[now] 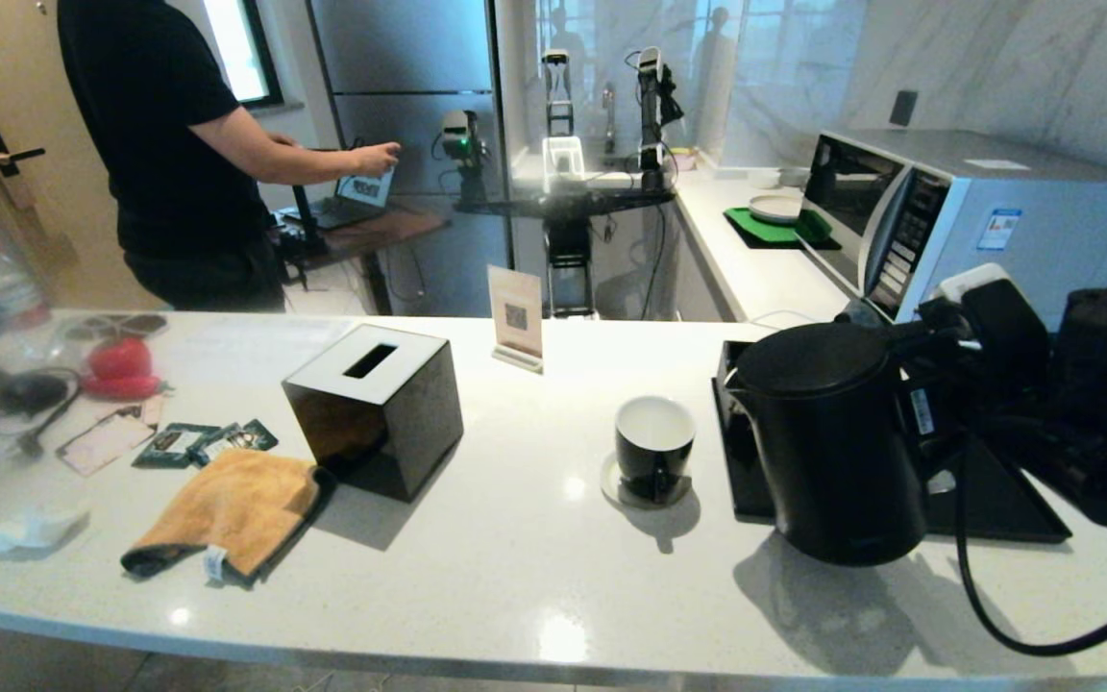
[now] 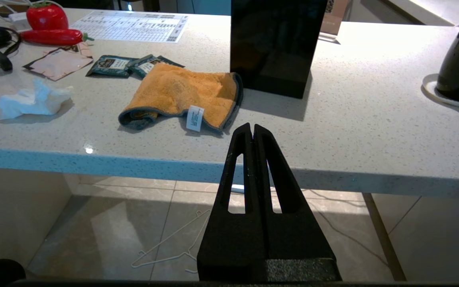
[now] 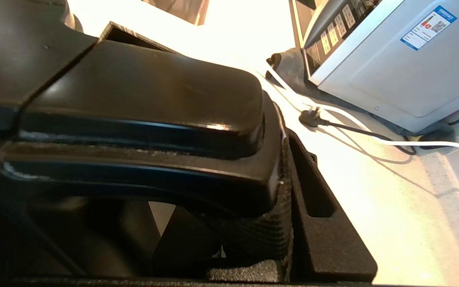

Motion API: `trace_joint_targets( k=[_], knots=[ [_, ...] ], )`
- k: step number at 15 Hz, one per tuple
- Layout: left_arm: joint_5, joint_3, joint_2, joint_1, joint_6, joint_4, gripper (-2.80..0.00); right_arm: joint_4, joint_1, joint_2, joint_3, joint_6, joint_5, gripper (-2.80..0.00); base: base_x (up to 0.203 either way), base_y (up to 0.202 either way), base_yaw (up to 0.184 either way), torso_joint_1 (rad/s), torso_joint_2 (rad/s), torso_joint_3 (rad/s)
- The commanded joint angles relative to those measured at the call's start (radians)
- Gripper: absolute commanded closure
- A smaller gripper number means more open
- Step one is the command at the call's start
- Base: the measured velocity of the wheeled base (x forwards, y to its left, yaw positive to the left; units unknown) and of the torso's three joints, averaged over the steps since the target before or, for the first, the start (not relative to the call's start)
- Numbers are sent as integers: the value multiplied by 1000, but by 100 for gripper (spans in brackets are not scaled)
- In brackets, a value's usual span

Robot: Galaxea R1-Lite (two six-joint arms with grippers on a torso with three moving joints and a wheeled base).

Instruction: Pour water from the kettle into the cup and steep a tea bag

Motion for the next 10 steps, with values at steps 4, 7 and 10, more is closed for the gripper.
trace_joint_targets(
  k=[4,7,10],
  knots=[
    [0,0,1,0,-1,0,0,46,2,27,-58,-32,-9,0,0,0,0,0,0,0],
    [0,0,1,0,-1,0,0,104,17,54,-118,-32,-61,0,0,0,0,0,0,0],
    [0,0,1,0,-1,0,0,149,23,73,-159,-34,-65,0,0,0,0,0,0,0]
  ],
)
